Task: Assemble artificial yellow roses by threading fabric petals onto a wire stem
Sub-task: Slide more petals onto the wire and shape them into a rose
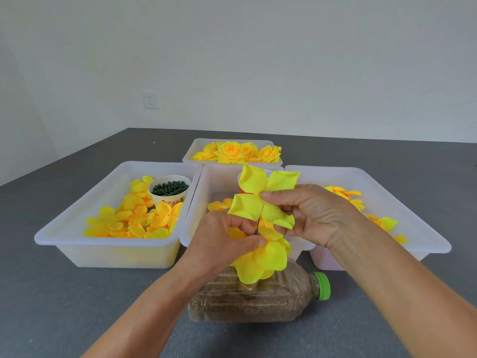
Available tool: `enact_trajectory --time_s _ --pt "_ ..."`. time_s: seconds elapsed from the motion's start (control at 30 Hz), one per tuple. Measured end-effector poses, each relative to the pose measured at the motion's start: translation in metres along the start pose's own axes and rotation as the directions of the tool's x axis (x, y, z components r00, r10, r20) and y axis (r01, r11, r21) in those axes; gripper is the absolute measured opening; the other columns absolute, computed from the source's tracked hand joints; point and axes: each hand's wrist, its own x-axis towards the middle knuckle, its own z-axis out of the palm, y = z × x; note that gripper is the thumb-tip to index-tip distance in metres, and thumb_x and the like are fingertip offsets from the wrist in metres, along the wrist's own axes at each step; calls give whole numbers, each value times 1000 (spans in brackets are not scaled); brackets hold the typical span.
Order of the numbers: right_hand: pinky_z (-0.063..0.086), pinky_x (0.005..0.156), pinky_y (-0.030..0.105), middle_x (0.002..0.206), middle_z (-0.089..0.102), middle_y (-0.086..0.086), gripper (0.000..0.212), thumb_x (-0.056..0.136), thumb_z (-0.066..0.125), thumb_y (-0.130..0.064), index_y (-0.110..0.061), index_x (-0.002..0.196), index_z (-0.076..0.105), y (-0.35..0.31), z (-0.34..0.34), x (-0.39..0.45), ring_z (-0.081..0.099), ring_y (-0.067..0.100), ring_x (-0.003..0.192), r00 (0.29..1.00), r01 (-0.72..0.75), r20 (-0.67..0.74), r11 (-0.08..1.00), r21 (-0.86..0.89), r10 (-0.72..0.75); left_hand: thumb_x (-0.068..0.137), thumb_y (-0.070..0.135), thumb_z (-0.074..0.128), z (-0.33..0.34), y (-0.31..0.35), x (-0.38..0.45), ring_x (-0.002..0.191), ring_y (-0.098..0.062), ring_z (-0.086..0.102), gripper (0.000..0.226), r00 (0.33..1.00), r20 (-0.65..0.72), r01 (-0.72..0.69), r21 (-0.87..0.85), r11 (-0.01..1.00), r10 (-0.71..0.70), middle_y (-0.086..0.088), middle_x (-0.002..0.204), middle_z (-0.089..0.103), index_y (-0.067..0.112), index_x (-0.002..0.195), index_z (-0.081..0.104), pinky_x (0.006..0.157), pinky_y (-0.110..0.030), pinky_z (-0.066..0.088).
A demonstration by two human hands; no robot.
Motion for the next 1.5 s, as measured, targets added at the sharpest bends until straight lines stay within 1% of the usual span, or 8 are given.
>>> enact_trajectory --time_s 0.37,0.5,0.73,0.83,0.93,1.1,1.3,1.5 --pt "53 47 24 66 70 6 9 72 71 -8 -10 81 67 -4 0 0 66 15 52 1000 2 -16 994 -110 -3 66 12 83 -1 3 -1 79 -16 68 13 1000 -15 -1 13 1000 1 -1 80 72 10 66 70 73 -35 57" --pt "56 60 30 77 71 10 20 67 74 -8 -9 86 69 -4 0 1 67 19 62 1000 18 -18 989 -144 -21 69 7 80 -2 4 -2 75 -13 68 20 999 9 -38 2 999 38 0 75 72 20 63 67 70 -32 56" --pt "52 48 23 68 71 6 11 74 71 -5 -8 84 68 -7 0 1 66 16 54 1000 -1 -28 983 -181 -4 70 6 79 -2 5 -2 75 -12 69 18 999 21 -41 -9 999 41 3 72 72 20 66 69 67 -29 57" --pt "54 59 28 77 70 9 15 75 69 -6 -7 91 67 -7 -3 1 66 18 61 1000 -11 -15 985 -169 9 70 5 79 -2 6 -3 72 -6 67 24 998 31 -55 -27 998 56 9 69 71 24 61 67 64 -21 54" --pt "51 68 31 76 70 7 10 78 66 -7 -10 88 67 -7 -6 1 66 18 64 1000 -13 16 988 -151 15 71 5 78 -2 5 -3 74 -10 68 20 997 35 -71 -23 997 72 5 71 71 21 66 68 67 -27 56" --pt "54 56 26 71 71 6 9 80 64 -7 -9 89 66 -6 -7 1 67 18 59 999 -36 28 989 -147 40 72 4 77 -2 5 -3 74 -10 69 18 997 46 -61 -52 997 64 7 72 72 20 70 69 64 -24 56" --pt "51 45 22 62 69 3 6 82 62 -7 -12 82 65 -5 -5 -1 66 15 51 996 -90 18 989 -114 93 72 6 78 -2 4 -2 77 -16 69 13 998 24 -50 -23 998 50 0 75 72 16 71 69 70 -36 58" --pt "50 47 21 61 68 1 8 79 67 -7 -15 80 65 9 -2 0 65 12 52 993 -120 -26 973 -195 118 68 5 79 -7 5 -1 67 -8 67 17 997 69 -26 -73 997 31 5 67 71 19 73 71 58 -24 54"
